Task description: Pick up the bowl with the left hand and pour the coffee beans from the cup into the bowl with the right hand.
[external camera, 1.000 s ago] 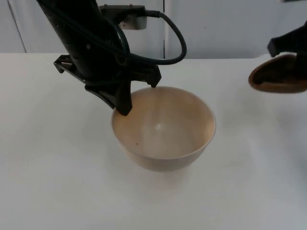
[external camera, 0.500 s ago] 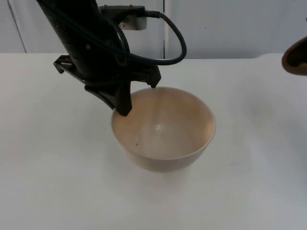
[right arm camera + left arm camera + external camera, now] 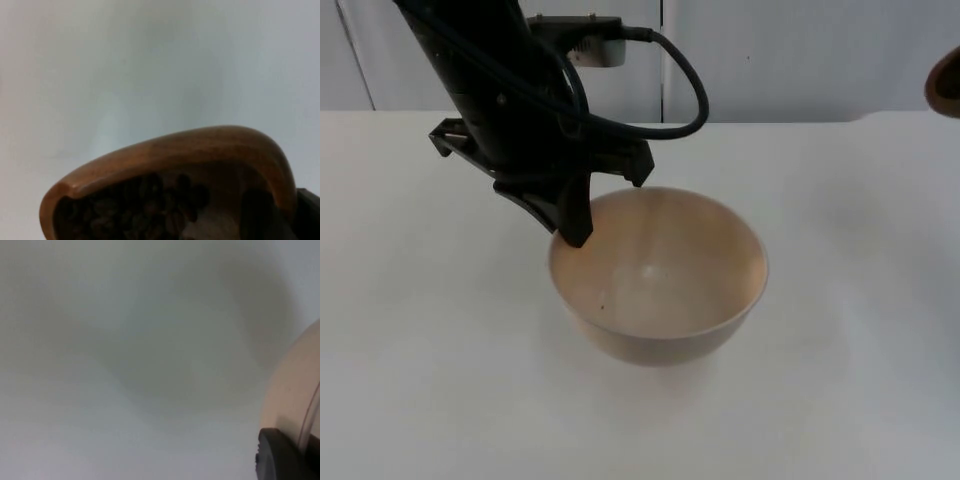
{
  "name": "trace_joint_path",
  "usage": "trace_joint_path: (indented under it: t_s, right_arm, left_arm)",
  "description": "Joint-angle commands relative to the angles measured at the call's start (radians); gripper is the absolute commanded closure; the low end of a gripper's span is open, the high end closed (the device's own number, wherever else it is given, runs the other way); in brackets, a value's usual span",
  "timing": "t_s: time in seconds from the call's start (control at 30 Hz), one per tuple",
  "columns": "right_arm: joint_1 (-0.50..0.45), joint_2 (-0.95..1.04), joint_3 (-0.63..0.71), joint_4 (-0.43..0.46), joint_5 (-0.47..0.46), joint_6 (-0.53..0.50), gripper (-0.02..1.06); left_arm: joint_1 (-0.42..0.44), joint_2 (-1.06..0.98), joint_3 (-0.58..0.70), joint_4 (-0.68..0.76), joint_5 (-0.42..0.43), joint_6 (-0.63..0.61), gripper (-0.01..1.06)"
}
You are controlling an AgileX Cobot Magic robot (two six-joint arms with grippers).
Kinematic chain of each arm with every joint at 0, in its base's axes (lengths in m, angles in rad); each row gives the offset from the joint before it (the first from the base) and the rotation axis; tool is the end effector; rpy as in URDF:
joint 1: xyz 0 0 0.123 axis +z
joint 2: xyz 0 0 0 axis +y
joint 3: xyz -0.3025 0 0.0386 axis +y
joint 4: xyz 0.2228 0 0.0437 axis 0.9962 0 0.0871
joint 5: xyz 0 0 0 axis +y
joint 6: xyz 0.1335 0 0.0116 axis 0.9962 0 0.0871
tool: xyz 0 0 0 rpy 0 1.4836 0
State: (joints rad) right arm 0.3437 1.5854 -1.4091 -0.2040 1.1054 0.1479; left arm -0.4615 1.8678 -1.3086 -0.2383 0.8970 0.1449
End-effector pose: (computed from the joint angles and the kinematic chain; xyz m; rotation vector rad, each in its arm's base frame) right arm 0.3089 0.0848 0.3067 -0.3437 2.7048 -0.1386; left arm 0.3164 -0.1849 0.1911 0.6970 2.8723 -0.3416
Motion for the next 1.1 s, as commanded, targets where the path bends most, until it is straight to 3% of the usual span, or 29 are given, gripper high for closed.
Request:
trace_joint_path:
  t_s: [0.0, 0.3, 0.63, 0.83, 1.07]
  right_arm:
    - [0.003, -0.013, -0.015, 0.008, 0.026, -0.017, 1.04]
    - [0.030, -0.009, -0.017, 0.049, 0.040, -0.043, 1.04]
    - [0.167, 0.085, -0.108, 0.047, 0.084, -0.036, 1.04]
    - [0.242, 0.136, -0.143, -0.020, 0.105, 0.000, 1.04]
    - [0.274, 0.155, -0.146, -0.030, 0.084, 0.017, 1.04]
  left_arm:
    - [-0.005, -0.003, -0.003, -0.012, 0.004, -0.001, 1.05]
    - [-0.005, -0.003, -0.003, -0.012, 0.003, -0.001, 1.05]
    - [-0.005, -0.003, -0.003, -0.012, 0.003, -0.001, 1.05]
    - [-0.005, -0.003, -0.003, -0.012, 0.001, -0.001, 1.05]
    - [-0.005, -0.003, -0.003, 0.011, -0.021, -0.034, 1.05]
